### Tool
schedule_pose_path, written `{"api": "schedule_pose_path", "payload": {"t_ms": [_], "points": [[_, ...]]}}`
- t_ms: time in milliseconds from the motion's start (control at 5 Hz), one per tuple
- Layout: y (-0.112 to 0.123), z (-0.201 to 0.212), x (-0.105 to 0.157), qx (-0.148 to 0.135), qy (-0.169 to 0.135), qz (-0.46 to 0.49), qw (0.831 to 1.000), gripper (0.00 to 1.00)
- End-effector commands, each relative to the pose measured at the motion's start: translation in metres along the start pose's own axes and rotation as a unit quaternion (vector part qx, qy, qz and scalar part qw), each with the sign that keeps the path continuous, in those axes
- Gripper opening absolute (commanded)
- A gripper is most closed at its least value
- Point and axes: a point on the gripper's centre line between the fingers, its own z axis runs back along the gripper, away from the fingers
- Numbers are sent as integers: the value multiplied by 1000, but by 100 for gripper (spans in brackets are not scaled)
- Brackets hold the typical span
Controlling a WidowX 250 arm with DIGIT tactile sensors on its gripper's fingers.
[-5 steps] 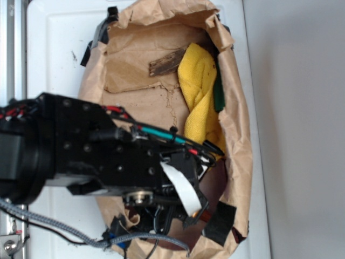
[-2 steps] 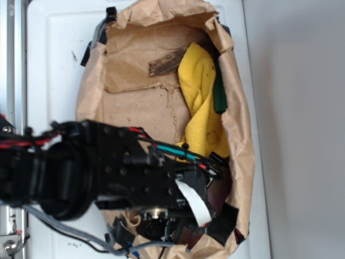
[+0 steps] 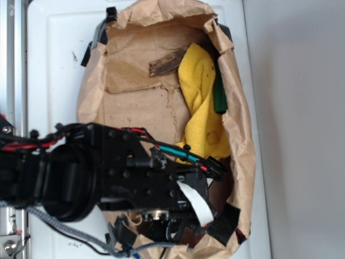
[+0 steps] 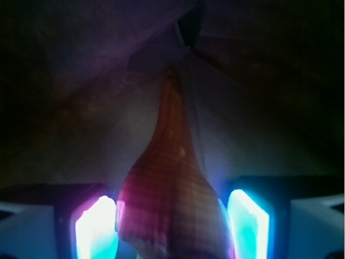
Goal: Grab the shell.
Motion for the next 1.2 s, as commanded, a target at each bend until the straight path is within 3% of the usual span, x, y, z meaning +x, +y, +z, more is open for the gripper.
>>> {"api": "schedule_pose_path", "payload": {"t_ms": [0,200,600,1000], "points": [[20,56,-10,16,-10,64,998,0],[35,83,-17,51,22,129,990,0],[46,137,-27,75,74,232,967,0],[54,178,-32,34,48,259,964,0]]}}
